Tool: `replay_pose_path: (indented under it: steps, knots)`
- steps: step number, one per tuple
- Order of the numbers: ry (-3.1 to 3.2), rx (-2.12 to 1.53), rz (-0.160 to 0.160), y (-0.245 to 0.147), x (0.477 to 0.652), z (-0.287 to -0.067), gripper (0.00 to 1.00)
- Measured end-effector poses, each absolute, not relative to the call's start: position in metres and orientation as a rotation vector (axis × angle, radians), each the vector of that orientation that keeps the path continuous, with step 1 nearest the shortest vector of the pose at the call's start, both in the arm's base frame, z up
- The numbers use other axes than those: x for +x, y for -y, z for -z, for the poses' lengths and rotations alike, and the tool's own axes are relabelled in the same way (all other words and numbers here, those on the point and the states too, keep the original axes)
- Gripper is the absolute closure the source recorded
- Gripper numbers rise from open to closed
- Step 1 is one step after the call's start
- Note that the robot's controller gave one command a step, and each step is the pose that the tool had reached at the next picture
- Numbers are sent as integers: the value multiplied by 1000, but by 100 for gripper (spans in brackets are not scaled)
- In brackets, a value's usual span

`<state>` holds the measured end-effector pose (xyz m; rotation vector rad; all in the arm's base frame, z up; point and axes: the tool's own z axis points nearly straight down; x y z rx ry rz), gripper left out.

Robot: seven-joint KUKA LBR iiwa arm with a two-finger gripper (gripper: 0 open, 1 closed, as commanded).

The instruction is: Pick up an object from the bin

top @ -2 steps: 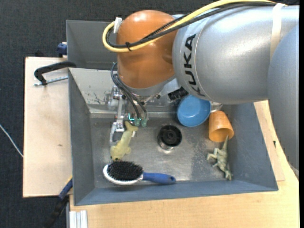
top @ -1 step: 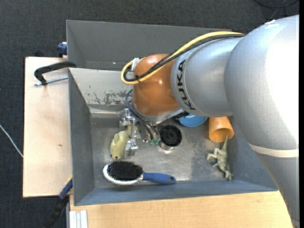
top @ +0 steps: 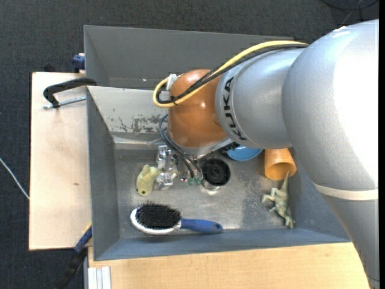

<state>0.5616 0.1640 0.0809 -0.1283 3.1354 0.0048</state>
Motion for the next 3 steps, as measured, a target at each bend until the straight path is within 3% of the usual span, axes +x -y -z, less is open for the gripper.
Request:
replay_pose_path:
  steps: [1,2,3]
  knots:
    - [-3126,-143,-6,-164,538,-211,100]
    - [-3143,-159,4,-113,558,-124,100]
    - [-3122,-173,-5,-132,547,-265,100]
